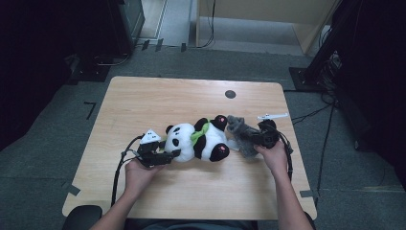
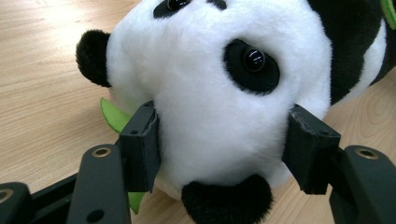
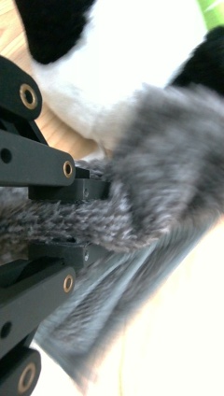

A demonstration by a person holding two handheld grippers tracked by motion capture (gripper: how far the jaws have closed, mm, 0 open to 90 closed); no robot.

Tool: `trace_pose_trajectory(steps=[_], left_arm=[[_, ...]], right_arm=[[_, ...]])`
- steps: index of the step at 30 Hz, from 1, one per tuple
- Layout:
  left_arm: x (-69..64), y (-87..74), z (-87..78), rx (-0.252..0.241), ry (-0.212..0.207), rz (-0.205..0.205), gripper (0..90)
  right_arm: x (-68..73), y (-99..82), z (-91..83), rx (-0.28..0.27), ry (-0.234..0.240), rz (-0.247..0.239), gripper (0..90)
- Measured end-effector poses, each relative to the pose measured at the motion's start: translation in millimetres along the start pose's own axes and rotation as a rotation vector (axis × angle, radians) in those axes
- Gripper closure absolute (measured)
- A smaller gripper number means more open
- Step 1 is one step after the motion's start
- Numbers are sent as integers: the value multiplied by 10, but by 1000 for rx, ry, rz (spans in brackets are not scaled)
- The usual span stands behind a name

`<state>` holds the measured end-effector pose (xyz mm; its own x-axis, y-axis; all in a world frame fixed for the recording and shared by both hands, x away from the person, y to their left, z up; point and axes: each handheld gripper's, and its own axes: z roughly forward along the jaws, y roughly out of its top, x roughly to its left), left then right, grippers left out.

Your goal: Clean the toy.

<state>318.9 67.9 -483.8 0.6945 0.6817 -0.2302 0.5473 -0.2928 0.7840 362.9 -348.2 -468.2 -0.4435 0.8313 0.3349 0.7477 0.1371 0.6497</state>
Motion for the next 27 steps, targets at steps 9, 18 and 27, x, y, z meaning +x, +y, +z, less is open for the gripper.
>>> trace_pose_trajectory(steps=[9,18,27], left_arm=[[-25,-3,-1,3,9,9,368],[-43,-20,1,-7,15,13,366],[-69,-37,0,-10,25,14,366]], right_arm=[[265,208,-290,-126,40,-67,777],[837,402,-206,-126,145,-216,777],[1121,415,112,-25,188,-298,775]])
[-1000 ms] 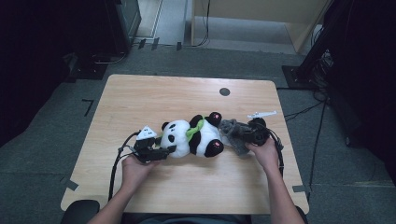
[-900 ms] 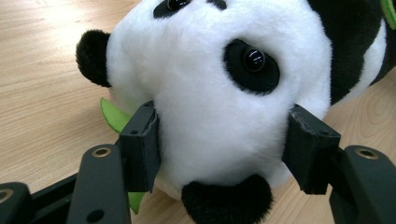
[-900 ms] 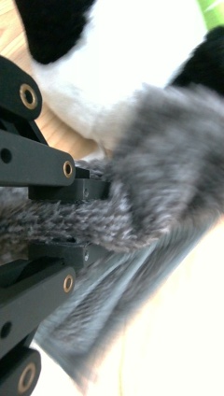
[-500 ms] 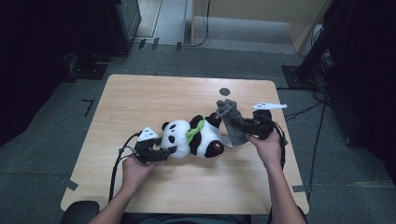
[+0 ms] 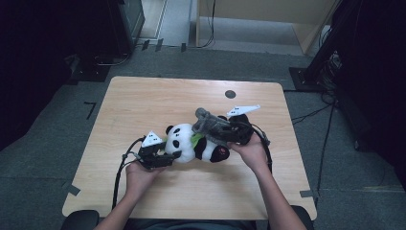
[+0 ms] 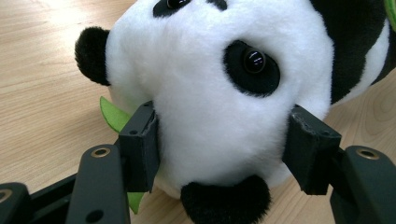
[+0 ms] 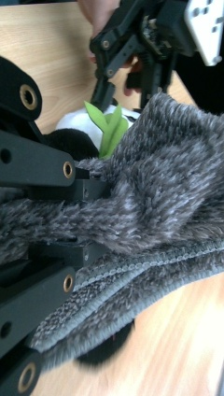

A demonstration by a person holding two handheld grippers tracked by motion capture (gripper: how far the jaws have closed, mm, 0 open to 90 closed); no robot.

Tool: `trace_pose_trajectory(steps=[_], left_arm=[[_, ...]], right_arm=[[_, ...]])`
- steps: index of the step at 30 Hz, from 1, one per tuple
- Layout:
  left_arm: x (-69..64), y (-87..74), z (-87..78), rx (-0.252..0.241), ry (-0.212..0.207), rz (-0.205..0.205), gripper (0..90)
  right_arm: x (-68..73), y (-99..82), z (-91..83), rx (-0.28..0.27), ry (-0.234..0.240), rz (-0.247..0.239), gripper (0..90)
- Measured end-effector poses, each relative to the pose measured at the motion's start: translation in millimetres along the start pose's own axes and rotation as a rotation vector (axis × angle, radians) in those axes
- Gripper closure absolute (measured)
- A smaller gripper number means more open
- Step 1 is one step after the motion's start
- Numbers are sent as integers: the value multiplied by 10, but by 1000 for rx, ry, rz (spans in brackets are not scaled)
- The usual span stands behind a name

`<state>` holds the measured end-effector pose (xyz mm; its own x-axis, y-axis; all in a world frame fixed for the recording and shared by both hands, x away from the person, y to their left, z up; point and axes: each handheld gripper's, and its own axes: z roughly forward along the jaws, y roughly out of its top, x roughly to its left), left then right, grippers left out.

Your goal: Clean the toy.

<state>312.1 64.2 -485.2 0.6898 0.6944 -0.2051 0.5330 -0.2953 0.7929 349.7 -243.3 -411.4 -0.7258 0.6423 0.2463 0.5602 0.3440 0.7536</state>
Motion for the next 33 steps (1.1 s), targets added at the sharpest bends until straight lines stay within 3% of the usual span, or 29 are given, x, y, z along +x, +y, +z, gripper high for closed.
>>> trace_pose_trajectory(steps=[3,9,12,23,33], left_arm=[[2,-5,0,2,0,10,364],[-14,-2,1,5,4,22,365],[1,-4,2,3,-4,15,366],[28,10,6,0,-14,1,366],[62,22,17,-5,-28,-10,364]], right_arm=[[-6,-17,48,18,2,-3,771],[-85,-131,50,-11,20,0,768],[-155,-173,15,5,-1,11,768],[-418,-371,-57,7,-6,94,771],[-514,-493,-85,34,-45,125,770]])
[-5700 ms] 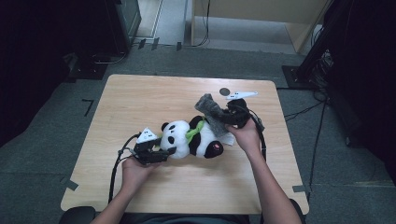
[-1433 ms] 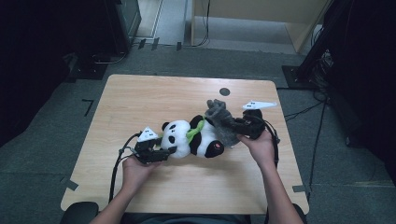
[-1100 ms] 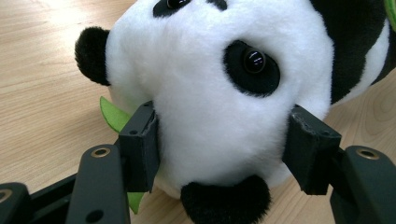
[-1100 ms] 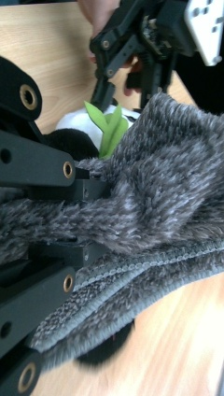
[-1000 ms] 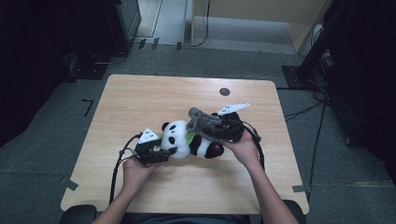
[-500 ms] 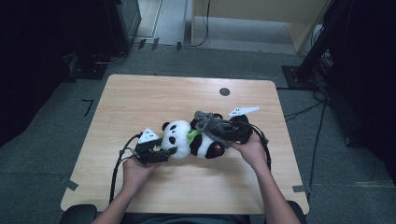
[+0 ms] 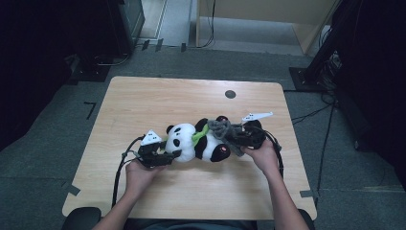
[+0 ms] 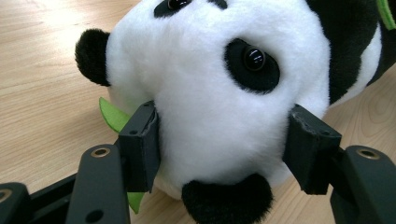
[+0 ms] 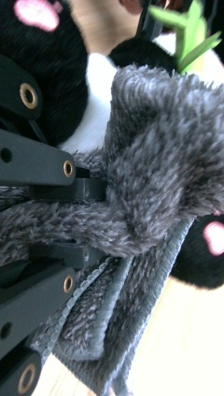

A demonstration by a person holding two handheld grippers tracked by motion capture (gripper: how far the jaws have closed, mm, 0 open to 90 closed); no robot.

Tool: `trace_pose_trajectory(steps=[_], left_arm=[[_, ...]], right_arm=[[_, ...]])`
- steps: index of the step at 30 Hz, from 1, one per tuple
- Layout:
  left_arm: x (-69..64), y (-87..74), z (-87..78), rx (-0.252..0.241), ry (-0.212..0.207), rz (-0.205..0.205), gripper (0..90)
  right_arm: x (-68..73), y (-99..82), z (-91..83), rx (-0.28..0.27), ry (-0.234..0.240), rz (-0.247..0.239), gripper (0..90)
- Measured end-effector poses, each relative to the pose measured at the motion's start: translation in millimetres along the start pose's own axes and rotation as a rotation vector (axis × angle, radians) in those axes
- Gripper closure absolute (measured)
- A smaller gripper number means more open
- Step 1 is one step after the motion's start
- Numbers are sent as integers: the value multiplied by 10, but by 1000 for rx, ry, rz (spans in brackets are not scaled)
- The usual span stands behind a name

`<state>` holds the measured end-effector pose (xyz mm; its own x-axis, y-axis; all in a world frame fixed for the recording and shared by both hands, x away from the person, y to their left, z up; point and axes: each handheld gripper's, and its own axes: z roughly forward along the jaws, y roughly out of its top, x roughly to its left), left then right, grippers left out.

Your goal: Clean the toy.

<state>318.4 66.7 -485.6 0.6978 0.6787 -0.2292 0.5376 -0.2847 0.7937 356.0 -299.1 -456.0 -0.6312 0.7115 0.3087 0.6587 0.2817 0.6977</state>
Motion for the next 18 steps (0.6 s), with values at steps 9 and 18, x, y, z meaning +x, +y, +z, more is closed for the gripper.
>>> trace_pose_trajectory(steps=[9,18], left_arm=[[4,7,-2,7,0,10,361],[-6,-15,-8,0,6,25,356]], right_arm=[[-114,-105,31,65,-75,28,768],[-250,-107,-168,5,-104,124,782]])
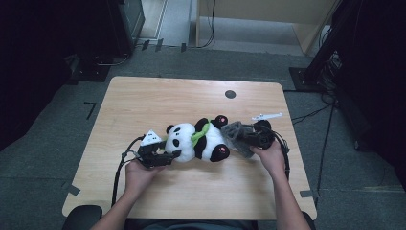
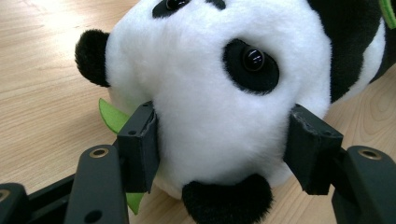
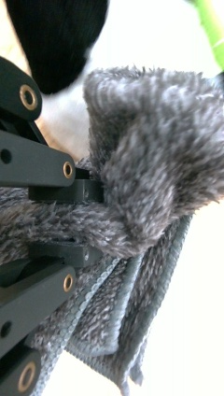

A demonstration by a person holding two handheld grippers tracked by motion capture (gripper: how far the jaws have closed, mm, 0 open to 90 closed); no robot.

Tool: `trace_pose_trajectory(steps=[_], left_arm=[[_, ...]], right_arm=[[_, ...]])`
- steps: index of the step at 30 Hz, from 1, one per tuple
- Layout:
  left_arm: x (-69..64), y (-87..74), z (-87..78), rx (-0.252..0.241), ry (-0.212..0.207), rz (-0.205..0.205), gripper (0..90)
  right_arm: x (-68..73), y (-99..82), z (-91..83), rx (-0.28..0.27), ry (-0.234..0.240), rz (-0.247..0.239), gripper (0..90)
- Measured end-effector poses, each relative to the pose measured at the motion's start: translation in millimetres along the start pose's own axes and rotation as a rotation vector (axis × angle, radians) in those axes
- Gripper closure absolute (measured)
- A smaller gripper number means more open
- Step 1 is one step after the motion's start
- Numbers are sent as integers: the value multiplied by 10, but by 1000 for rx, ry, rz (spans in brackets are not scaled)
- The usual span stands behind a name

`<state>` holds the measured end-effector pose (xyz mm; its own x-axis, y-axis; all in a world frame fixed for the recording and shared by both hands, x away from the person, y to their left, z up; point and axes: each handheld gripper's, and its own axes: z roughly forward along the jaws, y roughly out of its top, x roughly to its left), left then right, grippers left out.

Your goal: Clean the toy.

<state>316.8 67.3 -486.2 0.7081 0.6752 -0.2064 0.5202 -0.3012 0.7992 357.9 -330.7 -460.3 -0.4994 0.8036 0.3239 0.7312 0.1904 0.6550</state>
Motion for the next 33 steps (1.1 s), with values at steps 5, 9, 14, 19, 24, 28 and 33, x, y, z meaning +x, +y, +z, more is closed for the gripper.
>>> trace_pose_trajectory(steps=[5,9,14,19,24,28,33], left_arm=[[-1,-8,0,-5,-1,0,352],[-13,-13,1,-9,5,8,351],[-28,-28,-6,-17,11,11,350],[-26,-40,0,-42,12,-11,349],[-22,-41,3,-50,8,-18,350],[-25,-39,7,-53,10,-17,350],[-28,-38,11,-57,13,-16,350]], right_arm=[[122,123,-231,-108,57,-14,786],[248,205,-284,-131,92,-31,787],[446,305,-265,-121,106,-82,788],[826,555,-214,-82,121,-174,788],[1075,799,-73,-14,143,-238,787],[1252,951,79,25,162,-272,787],[1431,1051,254,72,173,-305,787]])
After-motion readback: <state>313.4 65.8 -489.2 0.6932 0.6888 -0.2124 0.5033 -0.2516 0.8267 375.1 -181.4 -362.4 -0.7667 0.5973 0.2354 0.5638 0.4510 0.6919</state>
